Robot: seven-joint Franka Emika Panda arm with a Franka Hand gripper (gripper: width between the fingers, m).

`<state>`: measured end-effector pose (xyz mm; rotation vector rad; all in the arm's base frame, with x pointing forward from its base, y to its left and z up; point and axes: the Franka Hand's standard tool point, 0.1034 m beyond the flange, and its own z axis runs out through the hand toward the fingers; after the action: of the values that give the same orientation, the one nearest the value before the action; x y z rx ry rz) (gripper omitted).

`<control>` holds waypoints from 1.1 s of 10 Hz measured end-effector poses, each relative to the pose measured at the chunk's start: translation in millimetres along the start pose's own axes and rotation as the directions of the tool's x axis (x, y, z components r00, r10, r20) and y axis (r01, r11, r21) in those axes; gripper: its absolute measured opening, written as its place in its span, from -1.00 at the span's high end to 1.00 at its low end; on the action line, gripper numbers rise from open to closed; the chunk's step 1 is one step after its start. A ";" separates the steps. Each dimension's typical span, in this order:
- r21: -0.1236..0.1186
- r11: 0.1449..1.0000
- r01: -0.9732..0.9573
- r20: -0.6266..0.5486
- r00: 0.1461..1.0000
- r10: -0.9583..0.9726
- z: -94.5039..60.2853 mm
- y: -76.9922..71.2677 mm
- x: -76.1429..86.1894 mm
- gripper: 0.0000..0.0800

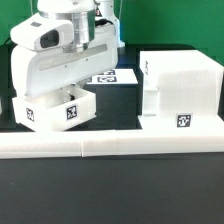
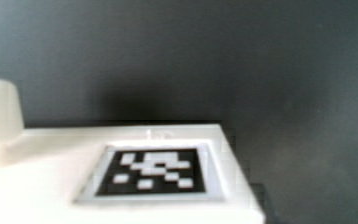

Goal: Assemble drawer

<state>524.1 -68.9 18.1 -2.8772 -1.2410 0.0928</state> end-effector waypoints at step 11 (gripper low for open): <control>-0.028 0.675 0.737 0.106 0.673 -0.732 0.5 -0.5 7.1 0.89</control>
Offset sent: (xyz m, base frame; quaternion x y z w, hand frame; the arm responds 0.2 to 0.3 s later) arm 0.0104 0.0034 0.0032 -0.0589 0.0014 -0.2123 0.9754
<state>528.5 -63.4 17.2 -2.1787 -2.3489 0.1652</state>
